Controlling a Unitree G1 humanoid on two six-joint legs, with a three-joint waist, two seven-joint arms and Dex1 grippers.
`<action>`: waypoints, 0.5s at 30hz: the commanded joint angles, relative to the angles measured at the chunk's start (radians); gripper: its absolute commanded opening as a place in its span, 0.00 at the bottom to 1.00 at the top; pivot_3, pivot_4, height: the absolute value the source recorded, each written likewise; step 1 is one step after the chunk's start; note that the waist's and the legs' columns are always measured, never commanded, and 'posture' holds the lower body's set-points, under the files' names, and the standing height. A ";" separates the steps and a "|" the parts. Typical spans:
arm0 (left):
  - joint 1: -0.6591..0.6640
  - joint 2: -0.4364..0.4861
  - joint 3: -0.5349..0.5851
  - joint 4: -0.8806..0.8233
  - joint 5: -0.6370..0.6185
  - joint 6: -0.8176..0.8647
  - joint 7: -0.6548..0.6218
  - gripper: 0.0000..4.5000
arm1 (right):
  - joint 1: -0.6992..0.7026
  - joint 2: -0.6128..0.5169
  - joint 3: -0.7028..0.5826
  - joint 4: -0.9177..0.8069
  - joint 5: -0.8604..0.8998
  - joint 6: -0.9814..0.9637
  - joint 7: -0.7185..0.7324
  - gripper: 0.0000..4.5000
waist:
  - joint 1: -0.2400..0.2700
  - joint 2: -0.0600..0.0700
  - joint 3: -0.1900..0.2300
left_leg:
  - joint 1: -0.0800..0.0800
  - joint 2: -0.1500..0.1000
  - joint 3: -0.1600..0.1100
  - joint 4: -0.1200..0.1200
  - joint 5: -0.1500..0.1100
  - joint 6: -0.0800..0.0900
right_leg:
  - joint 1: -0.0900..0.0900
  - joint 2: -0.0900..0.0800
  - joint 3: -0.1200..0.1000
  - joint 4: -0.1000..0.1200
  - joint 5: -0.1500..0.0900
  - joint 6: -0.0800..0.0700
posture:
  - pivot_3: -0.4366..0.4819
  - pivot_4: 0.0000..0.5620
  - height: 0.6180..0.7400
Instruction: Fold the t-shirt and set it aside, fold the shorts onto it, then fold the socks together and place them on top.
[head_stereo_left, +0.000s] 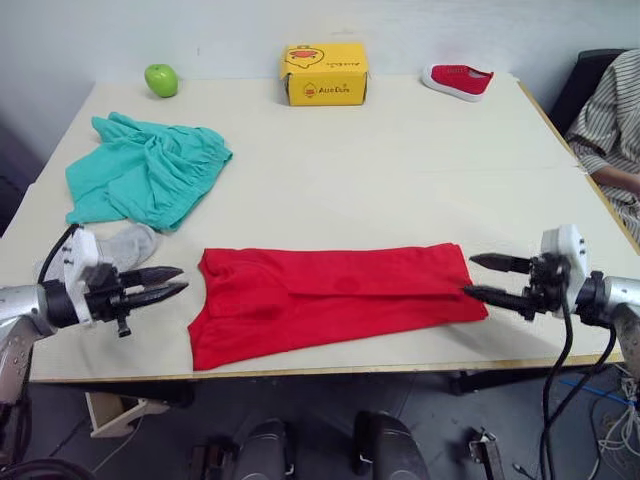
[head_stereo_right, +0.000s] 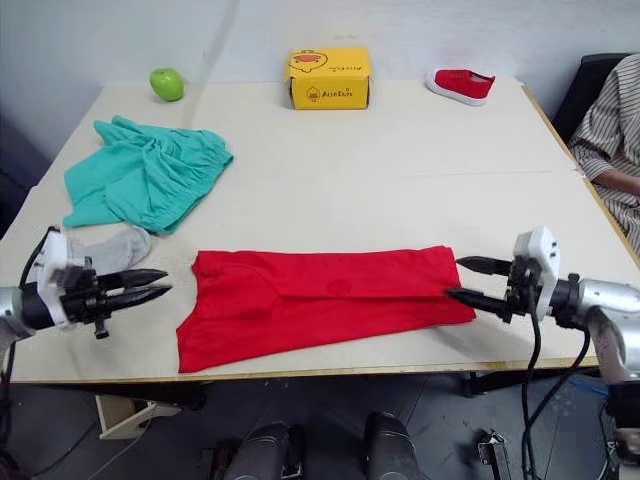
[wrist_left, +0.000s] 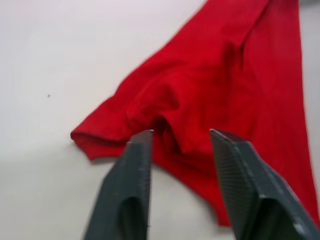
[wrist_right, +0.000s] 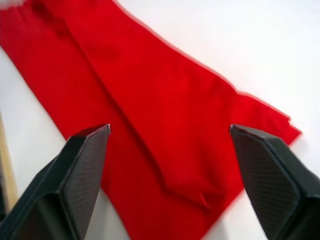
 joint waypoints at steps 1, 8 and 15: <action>-0.106 -0.046 -0.038 -0.022 0.024 0.042 0.041 0.08 | -0.087 0.069 -0.006 -0.064 0.054 0.088 -0.057 0.63 | 0.002 -0.001 0.000 | 0.000 0.000 0.000 0.000 0.000 0.000 | 0.000 0.001 0.000 0.000 0.001 -0.001 | 0.48 0.27 1.00; -0.286 -0.220 -0.243 0.046 0.240 -0.007 0.096 0.00 | -0.162 0.279 0.189 0.010 -0.225 -0.165 -0.116 0.06 | 0.016 -0.001 0.000 | -0.003 -0.005 0.005 0.000 -0.001 -0.002 | -0.002 0.003 0.000 -0.001 0.001 -0.001 | 0.48 0.27 1.00; -0.234 -0.284 -0.284 0.060 0.389 -0.033 0.214 0.00 | -0.098 0.381 0.244 0.097 -0.397 -0.389 -0.226 0.01 | 0.014 -0.001 -0.001 | -0.003 -0.005 0.010 0.000 -0.001 -0.002 | -0.004 0.003 0.000 -0.001 0.001 -0.001 | 0.48 0.27 1.00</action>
